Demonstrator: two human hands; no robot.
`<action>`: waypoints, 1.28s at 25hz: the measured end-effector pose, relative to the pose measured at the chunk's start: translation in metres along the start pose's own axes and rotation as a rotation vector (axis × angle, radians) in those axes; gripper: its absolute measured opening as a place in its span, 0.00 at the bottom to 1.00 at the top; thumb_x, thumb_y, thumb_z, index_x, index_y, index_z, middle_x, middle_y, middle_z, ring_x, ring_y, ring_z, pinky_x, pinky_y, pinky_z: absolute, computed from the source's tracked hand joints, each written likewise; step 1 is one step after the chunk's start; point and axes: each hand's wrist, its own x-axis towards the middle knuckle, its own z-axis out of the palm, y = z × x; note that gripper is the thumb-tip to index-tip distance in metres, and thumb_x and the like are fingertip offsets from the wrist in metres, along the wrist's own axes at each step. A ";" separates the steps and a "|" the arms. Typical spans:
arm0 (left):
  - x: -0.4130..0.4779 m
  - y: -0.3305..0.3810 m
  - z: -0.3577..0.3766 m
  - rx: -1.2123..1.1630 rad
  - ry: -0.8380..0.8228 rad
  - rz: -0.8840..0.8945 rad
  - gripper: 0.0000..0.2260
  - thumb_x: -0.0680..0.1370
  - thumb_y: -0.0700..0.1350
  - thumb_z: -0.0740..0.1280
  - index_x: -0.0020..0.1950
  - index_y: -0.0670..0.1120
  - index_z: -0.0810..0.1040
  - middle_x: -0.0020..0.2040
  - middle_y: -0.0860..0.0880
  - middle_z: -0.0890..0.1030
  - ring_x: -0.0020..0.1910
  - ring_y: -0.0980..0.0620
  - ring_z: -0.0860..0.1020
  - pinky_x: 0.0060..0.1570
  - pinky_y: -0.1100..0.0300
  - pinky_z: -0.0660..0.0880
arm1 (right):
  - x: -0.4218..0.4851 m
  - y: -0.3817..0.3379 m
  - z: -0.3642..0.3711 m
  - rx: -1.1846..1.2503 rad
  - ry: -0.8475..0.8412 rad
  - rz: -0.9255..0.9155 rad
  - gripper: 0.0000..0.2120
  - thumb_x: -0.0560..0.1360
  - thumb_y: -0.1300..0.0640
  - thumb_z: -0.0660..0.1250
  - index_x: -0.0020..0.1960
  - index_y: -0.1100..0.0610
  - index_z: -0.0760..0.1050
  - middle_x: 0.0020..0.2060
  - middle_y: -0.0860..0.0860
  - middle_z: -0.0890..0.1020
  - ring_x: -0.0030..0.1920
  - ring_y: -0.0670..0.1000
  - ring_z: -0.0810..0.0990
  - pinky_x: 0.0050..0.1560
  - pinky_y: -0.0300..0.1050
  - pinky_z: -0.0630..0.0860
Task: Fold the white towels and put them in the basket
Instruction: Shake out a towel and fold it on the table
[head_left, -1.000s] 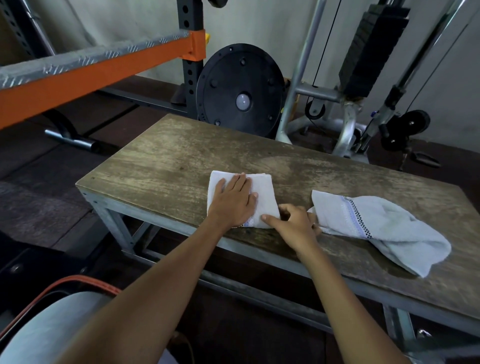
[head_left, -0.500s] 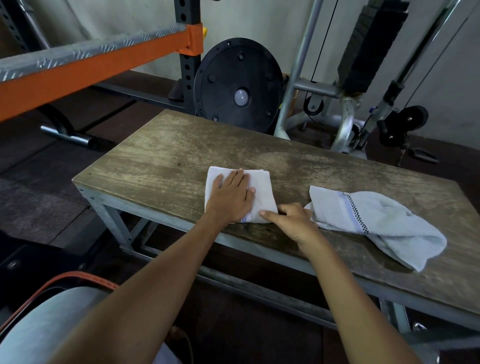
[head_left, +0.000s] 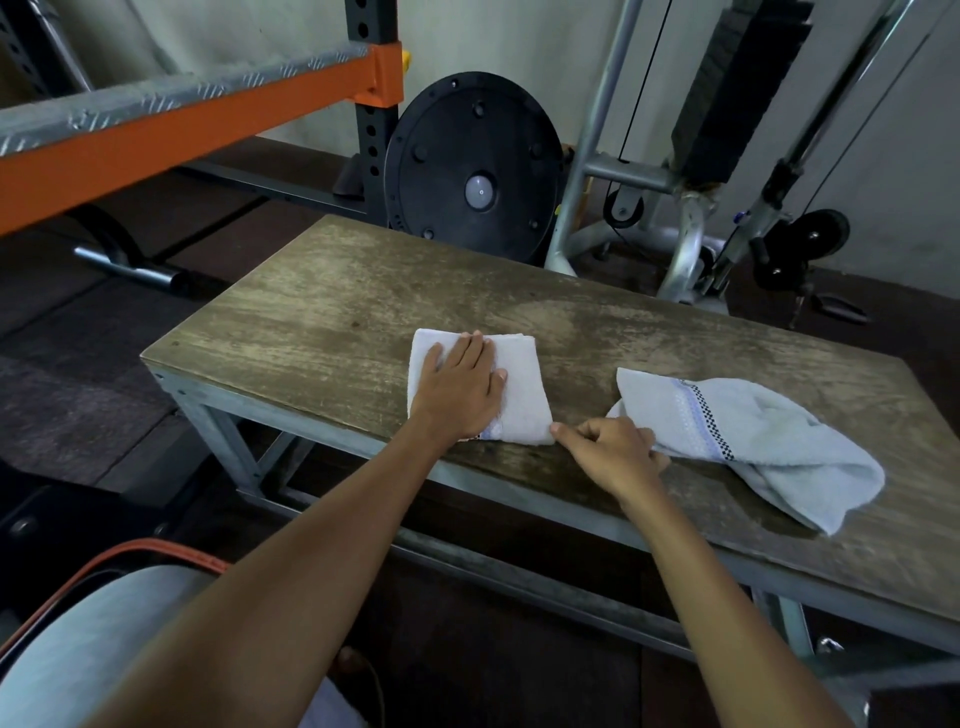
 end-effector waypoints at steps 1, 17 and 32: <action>0.000 0.000 0.000 -0.002 -0.010 0.004 0.24 0.82 0.52 0.48 0.76 0.43 0.56 0.77 0.46 0.57 0.77 0.50 0.53 0.73 0.47 0.49 | 0.002 -0.002 0.001 -0.005 0.028 -0.034 0.18 0.73 0.36 0.61 0.42 0.48 0.80 0.53 0.50 0.75 0.64 0.55 0.63 0.57 0.51 0.56; -0.011 -0.051 -0.016 -0.130 -0.167 -0.130 0.25 0.82 0.53 0.45 0.78 0.45 0.45 0.79 0.49 0.44 0.77 0.51 0.43 0.74 0.44 0.40 | 0.054 -0.080 0.045 -0.369 0.069 -0.533 0.28 0.81 0.45 0.48 0.77 0.55 0.51 0.78 0.53 0.50 0.77 0.52 0.45 0.75 0.53 0.45; -0.018 -0.043 -0.017 -0.290 0.103 -0.363 0.27 0.80 0.53 0.56 0.77 0.45 0.53 0.72 0.44 0.67 0.71 0.44 0.63 0.68 0.44 0.58 | 0.066 -0.052 0.039 -0.347 0.221 -0.190 0.29 0.78 0.38 0.50 0.62 0.60 0.72 0.65 0.58 0.69 0.66 0.59 0.66 0.62 0.56 0.66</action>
